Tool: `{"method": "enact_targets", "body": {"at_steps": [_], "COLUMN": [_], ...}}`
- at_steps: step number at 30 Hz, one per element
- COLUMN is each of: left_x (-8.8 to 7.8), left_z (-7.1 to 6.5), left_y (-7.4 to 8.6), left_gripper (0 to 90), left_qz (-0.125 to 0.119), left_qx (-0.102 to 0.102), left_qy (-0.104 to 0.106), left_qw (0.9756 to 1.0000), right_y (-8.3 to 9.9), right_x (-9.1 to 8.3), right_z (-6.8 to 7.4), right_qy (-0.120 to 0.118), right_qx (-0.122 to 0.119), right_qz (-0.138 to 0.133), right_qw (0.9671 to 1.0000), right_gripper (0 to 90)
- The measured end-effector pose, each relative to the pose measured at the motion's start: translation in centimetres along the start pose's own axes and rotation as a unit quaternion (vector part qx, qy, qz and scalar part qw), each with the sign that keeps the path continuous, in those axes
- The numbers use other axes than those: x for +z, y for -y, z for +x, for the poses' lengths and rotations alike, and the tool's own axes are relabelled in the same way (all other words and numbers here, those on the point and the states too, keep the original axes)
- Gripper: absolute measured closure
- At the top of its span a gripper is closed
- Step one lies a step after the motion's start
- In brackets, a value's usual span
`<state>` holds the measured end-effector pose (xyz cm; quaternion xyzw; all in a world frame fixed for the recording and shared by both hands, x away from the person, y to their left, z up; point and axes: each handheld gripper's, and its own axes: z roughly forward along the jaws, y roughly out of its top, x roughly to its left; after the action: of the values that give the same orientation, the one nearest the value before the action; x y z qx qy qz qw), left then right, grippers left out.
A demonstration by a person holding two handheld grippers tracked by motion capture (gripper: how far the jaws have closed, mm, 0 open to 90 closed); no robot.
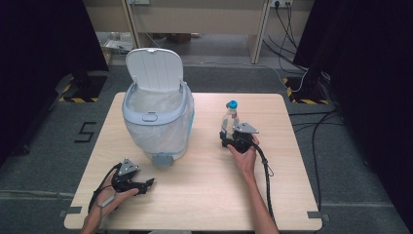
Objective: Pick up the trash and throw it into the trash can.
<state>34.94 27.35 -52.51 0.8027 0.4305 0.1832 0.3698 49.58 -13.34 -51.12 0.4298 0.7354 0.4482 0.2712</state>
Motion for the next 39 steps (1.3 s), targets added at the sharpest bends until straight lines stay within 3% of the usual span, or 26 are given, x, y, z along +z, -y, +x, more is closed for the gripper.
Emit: {"method": "enact_targets", "body": {"at_steps": [3, 6, 12, 23, 39], "left_x": [0.0, 0.0, 0.0, 0.0, 0.0], "left_z": [0.0, 0.0, 0.0, 0.0, 0.0], "left_y": [0.0, 0.0, 0.0, 0.0, 0.0], "left_gripper": [14.0, 14.1, 14.0, 14.0, 14.0], "left_qz": [0.000, -0.001, 0.000, 0.002, 0.002], "left_qx": [0.000, -0.001, 0.000, 0.001, 0.000], "left_qy": [0.000, 0.000, 0.000, -0.001, -0.002], "left_qw": [1.0000, 1.0000, 1.0000, 1.0000, 1.0000], "right_y": [-0.1, -0.7, -2.4, -5.5, -8.7], "right_x": [-0.1, -0.9, -2.6, -5.6, -7.9], "right_z": [0.2, 0.7, 1.3, 2.2, 3.1], "right_qy": [0.001, 0.007, -0.002, -0.024, -0.039], "right_qx": [0.001, -0.016, -0.025, -0.021, -0.034], "right_qz": [0.001, -0.005, -0.016, -0.035, -0.040], "right_qw": [1.0000, 0.9998, 0.9996, 0.9989, 0.9979], "right_gripper": [27.6, 27.7, 27.7, 27.7, 27.7]}}
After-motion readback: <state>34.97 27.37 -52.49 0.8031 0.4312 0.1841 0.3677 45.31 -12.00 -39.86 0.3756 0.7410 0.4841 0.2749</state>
